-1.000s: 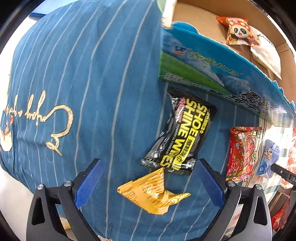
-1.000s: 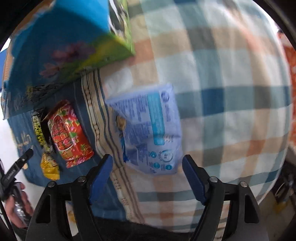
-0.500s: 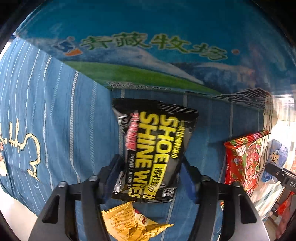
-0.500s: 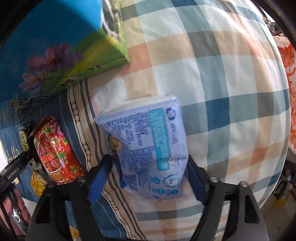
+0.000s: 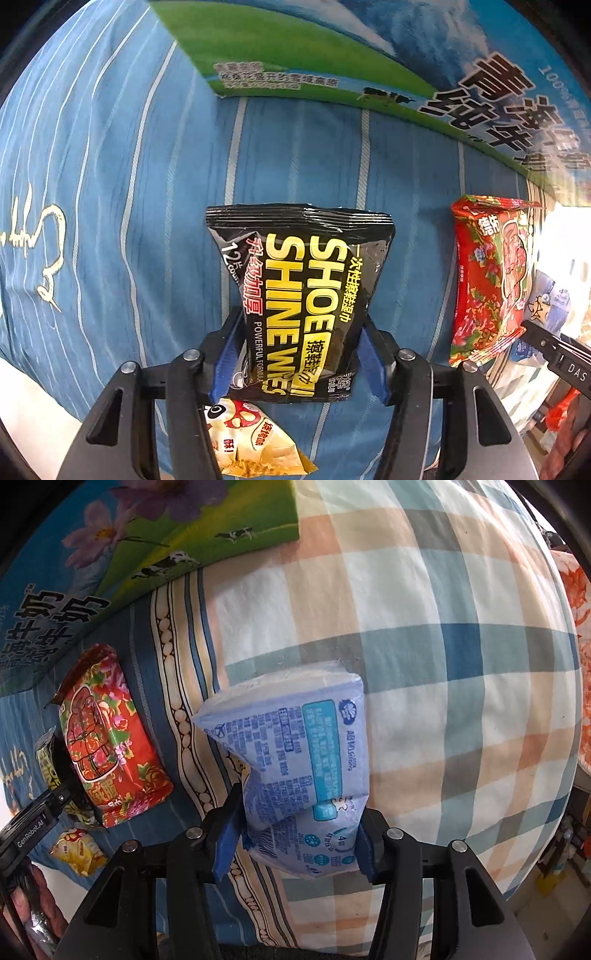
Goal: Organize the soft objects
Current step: 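Grasp the black SHOE SHINE WIPES pack with left tool while right tool grasps milk pack, then carry both packs into the box and lower them beside the others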
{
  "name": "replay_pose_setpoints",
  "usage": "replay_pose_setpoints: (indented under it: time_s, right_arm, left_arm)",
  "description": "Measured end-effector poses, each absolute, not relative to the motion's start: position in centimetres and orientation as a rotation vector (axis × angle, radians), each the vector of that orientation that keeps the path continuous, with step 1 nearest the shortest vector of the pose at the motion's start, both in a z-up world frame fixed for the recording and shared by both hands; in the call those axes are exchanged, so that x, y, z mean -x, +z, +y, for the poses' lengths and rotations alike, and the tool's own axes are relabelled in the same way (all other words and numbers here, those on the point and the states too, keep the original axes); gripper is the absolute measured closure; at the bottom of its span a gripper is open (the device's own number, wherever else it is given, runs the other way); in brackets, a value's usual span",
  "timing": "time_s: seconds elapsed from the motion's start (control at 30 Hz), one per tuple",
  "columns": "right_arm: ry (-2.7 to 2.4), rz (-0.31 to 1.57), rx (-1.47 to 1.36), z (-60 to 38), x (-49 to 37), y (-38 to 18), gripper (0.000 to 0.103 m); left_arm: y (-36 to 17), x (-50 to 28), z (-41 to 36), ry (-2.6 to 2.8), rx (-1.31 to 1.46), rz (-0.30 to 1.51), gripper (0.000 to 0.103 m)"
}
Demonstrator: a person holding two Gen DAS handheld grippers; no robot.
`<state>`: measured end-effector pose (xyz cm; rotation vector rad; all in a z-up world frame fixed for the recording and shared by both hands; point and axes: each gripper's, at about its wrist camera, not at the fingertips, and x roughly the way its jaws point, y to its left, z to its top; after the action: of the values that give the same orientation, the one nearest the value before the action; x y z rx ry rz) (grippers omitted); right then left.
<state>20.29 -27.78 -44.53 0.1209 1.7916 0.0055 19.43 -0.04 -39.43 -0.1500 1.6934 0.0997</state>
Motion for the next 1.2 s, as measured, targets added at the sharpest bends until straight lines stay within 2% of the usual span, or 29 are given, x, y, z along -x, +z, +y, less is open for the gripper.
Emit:
replay_pose_setpoints:
  time_s: [0.13, 0.2, 0.4, 0.87, 1.2]
  right_arm:
    - [-0.002, 1.785, -0.047, -25.2, -20.6, -44.4, 0.052]
    - [-0.001, 1.771, -0.019, -23.1, -20.6, -43.5, 0.057]
    - [0.057, 1.722, -0.026, -21.1, -19.8, -41.1, 0.061]
    - [0.245, 1.556, -0.093, -18.7, -17.6, -29.7, 0.063]
    - [0.332, 1.429, -0.158, -21.0, -19.0, -20.7, 0.064]
  left_arm:
    - [-39.2, -18.9, -0.5, 0.103, 0.151, 1.672, 0.054]
    - [-38.7, -18.4, -1.1, 0.108, 0.154, 1.659, 0.056]
    - [-35.1, -17.1, -2.7, 0.115, 0.143, 1.587, 0.056]
    - [-22.0, -14.6, -5.7, 0.017, 0.171, 1.374, 0.056]
    - [-17.3, -17.5, -6.9, -0.066, 0.186, 1.291, 0.056]
